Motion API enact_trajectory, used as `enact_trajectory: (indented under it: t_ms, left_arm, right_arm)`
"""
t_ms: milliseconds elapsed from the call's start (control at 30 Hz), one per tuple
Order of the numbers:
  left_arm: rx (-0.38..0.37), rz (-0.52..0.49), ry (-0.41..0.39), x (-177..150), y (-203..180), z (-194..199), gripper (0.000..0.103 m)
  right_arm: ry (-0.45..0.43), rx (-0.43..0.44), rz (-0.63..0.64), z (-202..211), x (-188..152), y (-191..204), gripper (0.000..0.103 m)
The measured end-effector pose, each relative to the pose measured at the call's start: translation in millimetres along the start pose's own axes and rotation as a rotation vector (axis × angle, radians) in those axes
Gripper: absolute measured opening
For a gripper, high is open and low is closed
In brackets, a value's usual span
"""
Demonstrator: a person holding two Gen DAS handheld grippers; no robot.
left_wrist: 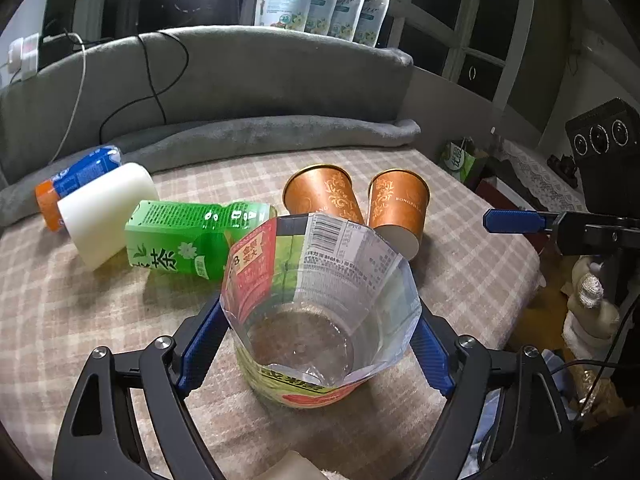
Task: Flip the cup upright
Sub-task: 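Lower the upright cup onto the table and open the left tool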
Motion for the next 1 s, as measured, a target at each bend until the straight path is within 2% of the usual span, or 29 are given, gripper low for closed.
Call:
enact_trajectory:
  t_ms: [333,633,900,1000]
  left_arm:
    - [0.017,-0.042,0.011,-6.6,-2.9,6.6,0.085]
    - [0.095,-0.068,-0.014,-14.5,0.1,24.7,0.085]
    - [0.18,-0.028,-0.111,-12.5,8.4,64.9,0.085]
    - [0.218,0.009,-0.169,-9.8,9.3,81.7,0.085]
  right_arm:
    - [0.001,0.011,0.003,-4.0,-0.7,2.8,0.092]
    - [-0.027,-0.013,0.009,1.3,-2.4,6.1,0.092]
    - [-0.092,-0.129,0.07,9.3,-0.4,21.0,0.092]
    - [-0.12,-0.218,0.088,11.7,-0.6,25.0,0.092]
Point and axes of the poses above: each gripper's, at about its wrist camera, not at the fingertips, and z roughly against the way its jaws point, y to its left, x to its top, the point moved 3 cm from there along -z, roughly the way its jaws point, and after that the axes turned 6 degrees about x, right-handed, at the moved point
